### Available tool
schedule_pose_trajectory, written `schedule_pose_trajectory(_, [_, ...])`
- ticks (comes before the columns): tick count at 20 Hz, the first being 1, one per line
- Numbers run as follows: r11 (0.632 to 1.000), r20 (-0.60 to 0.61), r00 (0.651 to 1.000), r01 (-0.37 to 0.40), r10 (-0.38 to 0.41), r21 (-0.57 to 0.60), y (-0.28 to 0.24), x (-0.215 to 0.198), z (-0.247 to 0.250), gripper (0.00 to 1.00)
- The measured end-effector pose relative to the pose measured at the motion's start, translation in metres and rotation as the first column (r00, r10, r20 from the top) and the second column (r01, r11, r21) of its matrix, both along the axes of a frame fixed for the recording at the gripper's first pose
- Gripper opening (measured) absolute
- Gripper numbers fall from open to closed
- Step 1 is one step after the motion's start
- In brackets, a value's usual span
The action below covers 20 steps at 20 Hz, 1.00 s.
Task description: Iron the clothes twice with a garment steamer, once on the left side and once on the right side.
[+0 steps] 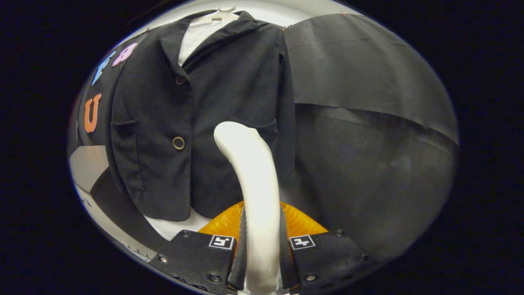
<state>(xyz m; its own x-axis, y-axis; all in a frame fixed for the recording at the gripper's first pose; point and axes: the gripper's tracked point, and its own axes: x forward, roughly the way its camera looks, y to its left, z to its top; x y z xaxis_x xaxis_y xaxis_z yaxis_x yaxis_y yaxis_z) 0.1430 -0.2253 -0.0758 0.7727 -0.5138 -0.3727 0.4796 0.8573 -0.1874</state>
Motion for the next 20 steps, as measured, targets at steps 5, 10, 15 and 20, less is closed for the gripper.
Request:
schedule_pose_trajectory(5, [1.000,-0.041,0.999,-0.005,0.006,0.014,-0.001,0.003,-0.020,0.36])
schedule_pose_trajectory(10, [1.000,-0.084,0.996,-0.017,0.019,0.025,0.001,0.004,-0.030,0.36])
schedule_pose_trajectory(15, [0.999,-0.139,0.990,-0.026,0.032,0.046,0.000,0.008,-0.051,0.36])
schedule_pose_trajectory(20, [0.997,-0.196,0.980,-0.022,0.037,0.078,-0.001,0.009,-0.061,0.36])
